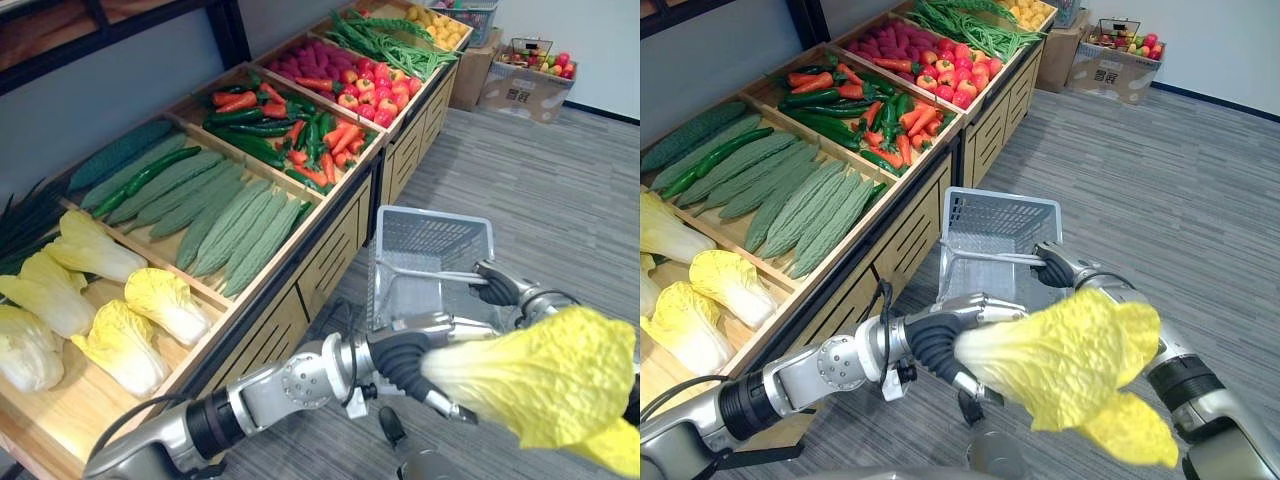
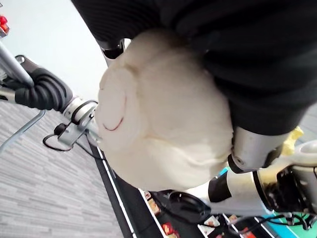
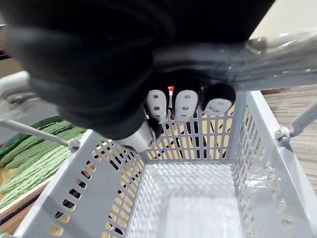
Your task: Pick vegetable in the basket
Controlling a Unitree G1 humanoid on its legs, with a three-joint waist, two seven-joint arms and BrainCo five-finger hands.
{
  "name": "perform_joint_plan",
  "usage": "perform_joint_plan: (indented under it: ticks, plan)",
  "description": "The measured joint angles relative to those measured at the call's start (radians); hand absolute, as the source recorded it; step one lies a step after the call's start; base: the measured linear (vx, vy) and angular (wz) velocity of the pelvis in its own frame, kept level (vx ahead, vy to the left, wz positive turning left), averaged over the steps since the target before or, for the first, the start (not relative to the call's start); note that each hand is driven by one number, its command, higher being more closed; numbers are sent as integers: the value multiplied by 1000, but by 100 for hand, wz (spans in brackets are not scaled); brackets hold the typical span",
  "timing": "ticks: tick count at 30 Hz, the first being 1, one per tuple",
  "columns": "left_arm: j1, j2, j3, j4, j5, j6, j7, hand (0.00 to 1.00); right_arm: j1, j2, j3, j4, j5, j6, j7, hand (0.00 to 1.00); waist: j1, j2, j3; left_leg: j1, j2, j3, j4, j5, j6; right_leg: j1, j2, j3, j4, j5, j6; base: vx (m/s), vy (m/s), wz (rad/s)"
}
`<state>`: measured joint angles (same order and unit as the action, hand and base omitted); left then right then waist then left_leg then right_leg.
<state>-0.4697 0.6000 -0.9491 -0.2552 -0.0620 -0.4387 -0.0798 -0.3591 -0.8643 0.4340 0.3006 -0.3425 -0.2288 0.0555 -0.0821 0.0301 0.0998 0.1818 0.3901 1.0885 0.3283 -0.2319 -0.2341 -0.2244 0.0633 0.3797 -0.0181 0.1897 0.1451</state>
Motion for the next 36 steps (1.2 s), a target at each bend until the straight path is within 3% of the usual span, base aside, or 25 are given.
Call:
perform_joint_plan:
  ticks: [7,8,9,12,14,16,20,33,34,36]
  plan:
    - [-7,47,-48,150,116,-9,-17,100,-84,-13,55,-2,33,-26,22,100,-22,1,0,-4,18,31,23,-2,3,-19,12,3,3,-5,-6,-54,-38,-11]
    - [-8,38,-45,287,240,-7,-16,100,-90,-38,78,-18,41,-37,43,100,-40,2,-2,13,22,59,23,-2,3,-18,22,14,5,-3,-9,-66,-44,-18]
    - [-8,34,-43,313,266,-6,-16,100,-95,-41,87,-18,41,-37,50,100,-48,3,-2,14,22,62,23,-2,3,-18,22,14,6,-3,-9,-66,-44,-18]
    - [-8,22,-35,357,281,1,-15,100,-95,-41,87,-18,41,-37,60,100,-52,3,-2,16,22,73,23,-2,3,-18,22,16,6,-2,-9,-24,-7,-1]
    - [-8,-14,-4,423,290,3,-14,100,-95,-41,87,-18,41,-37,62,100,-52,3,-2,17,22,75,23,-2,3,-18,22,16,7,-2,-9,-37,-11,0]
    - [-8,-76,60,509,383,25,6,100,-95,-38,87,-22,43,-38,68,100,-51,3,-2,16,22,75,24,-2,3,-21,22,16,10,-3,-9,-52,-17,0]
    - [-8,-139,79,594,479,49,56,100,-93,-37,87,-24,48,-37,82,100,-48,2,-2,9,22,80,25,-8,-5,-28,21,13,11,-15,-18,-53,-24,0]
    - [-69,-319,172,770,559,125,117,100,-49,28,41,-53,49,-29,101,100,-35,-10,6,-21,42,74,57,-18,3,-32,6,-23,13,-12,-22,-39,-17,8]
    - [-80,-332,172,781,582,130,118,0,-47,31,39,-53,49,-26,103,100,-30,-12,7,-21,42,74,59,-19,4,-32,6,-22,13,-12,-22,-58,-22,0]
    - [-91,-350,172,786,605,144,118,0,-40,33,33,-53,49,-23,105,100,-22,-17,12,-21,42,73,59,-19,5,-32,5,-23,14,-12,-22,-55,-24,2]
